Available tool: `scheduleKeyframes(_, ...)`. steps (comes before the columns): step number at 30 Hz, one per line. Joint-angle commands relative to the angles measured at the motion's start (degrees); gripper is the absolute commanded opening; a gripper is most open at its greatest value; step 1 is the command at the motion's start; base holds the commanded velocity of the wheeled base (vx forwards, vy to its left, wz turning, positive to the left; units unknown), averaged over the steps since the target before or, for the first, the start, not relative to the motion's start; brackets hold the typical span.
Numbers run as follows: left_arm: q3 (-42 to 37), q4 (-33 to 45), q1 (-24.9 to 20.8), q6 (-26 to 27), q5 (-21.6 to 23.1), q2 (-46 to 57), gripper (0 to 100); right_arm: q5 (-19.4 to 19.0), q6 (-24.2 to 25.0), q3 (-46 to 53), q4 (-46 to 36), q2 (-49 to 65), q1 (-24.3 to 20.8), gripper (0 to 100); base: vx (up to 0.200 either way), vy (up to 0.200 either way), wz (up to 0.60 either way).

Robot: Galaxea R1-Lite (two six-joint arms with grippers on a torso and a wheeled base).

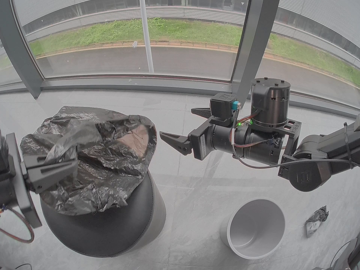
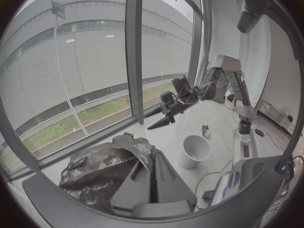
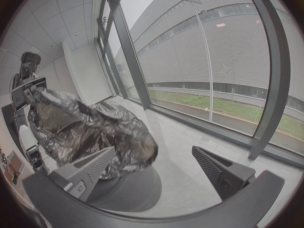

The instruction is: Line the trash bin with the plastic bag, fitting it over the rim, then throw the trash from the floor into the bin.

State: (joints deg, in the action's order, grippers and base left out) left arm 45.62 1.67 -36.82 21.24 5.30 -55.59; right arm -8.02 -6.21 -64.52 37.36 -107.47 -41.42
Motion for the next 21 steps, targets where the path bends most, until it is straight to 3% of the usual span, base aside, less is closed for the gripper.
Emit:
scheduleKeyframes(1,-2.5,7.2,-1.5,0.0,-1.4,10.3,0,-0.4,-0.1,-0.7,0.8,-0.3,-0.9,100,0.0,0.0,0.0)
scheduleKeyframes(7,-3.6,7.3,-0.5,-0.1,-2.8,13.0,0,-2.3,-1.5,3.4,0.7,0.7,-1.1,100,0.0,0.0,0.0)
scheduleKeyframes(21,-4.2,7.3,-0.5,-0.1,-3.0,14.9,0,-2.3,-4.3,9.9,1.0,1.4,-4.0,100,0.0,0.0,0.0)
